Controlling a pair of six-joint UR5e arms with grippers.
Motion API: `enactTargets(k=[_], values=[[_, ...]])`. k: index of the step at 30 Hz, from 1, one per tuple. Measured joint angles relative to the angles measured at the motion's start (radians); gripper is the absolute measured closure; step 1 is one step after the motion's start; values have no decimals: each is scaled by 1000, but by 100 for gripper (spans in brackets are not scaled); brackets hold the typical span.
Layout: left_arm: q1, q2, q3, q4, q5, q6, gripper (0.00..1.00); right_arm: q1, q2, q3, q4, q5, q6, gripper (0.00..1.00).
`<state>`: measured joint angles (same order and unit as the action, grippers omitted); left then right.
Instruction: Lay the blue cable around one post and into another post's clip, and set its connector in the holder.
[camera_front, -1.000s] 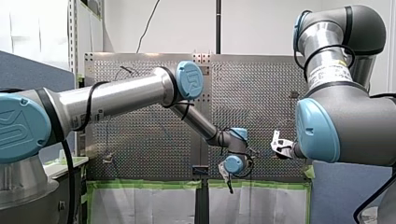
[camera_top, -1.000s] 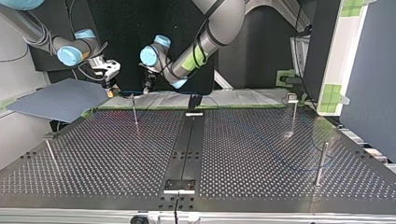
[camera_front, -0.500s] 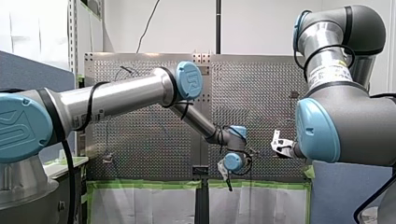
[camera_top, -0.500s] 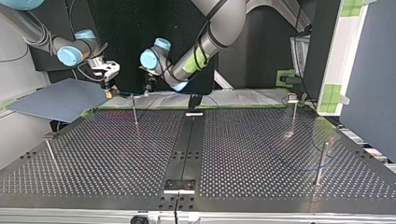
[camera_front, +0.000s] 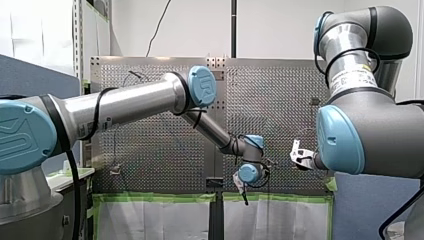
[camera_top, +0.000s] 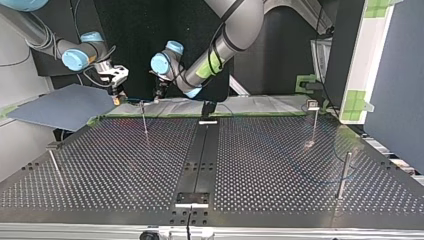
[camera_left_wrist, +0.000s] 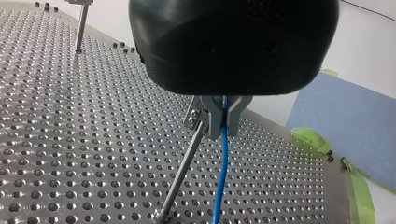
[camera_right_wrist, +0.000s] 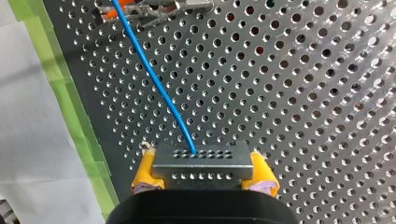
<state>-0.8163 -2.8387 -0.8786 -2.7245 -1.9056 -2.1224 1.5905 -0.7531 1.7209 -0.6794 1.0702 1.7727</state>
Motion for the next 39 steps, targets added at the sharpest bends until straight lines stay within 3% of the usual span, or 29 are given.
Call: enactTargets(k=[32, 39], values=[[-1, -2, 29, -57, 10, -5, 100, 18, 4, 0, 4, 16, -5, 100], [-1, -27, 53, -84, 11, -8, 100, 15, 3, 0, 18, 32, -8, 100]])
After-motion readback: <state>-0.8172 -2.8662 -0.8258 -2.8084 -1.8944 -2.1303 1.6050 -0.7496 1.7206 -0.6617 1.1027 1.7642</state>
